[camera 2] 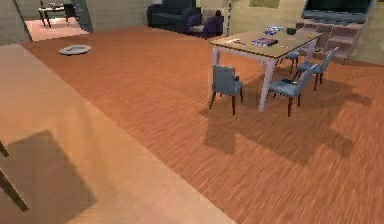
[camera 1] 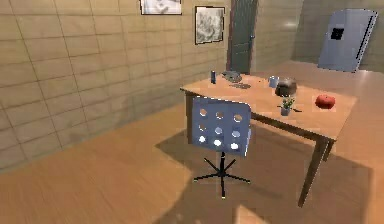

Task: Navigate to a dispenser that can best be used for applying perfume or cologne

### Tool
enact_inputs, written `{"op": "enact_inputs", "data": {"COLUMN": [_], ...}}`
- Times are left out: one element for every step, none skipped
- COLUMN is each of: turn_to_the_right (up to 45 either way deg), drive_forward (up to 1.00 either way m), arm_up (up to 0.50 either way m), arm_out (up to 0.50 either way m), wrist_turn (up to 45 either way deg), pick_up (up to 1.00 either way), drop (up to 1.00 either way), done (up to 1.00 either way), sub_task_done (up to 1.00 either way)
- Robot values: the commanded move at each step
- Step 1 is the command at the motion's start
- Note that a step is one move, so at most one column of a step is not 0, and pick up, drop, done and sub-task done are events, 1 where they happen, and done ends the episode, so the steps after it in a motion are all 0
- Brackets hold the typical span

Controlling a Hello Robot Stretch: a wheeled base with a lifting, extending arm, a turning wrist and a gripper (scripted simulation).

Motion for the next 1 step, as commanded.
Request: {"op": "enact_inputs", "data": {"turn_to_the_right": [42.0], "drive_forward": [0.00], "arm_up": [0.00], "arm_out": [0.00], "wrist_turn": [0.0], "pick_up": [0.00], "drop": [0.00], "done": [0.00], "sub_task_done": [0.00]}}
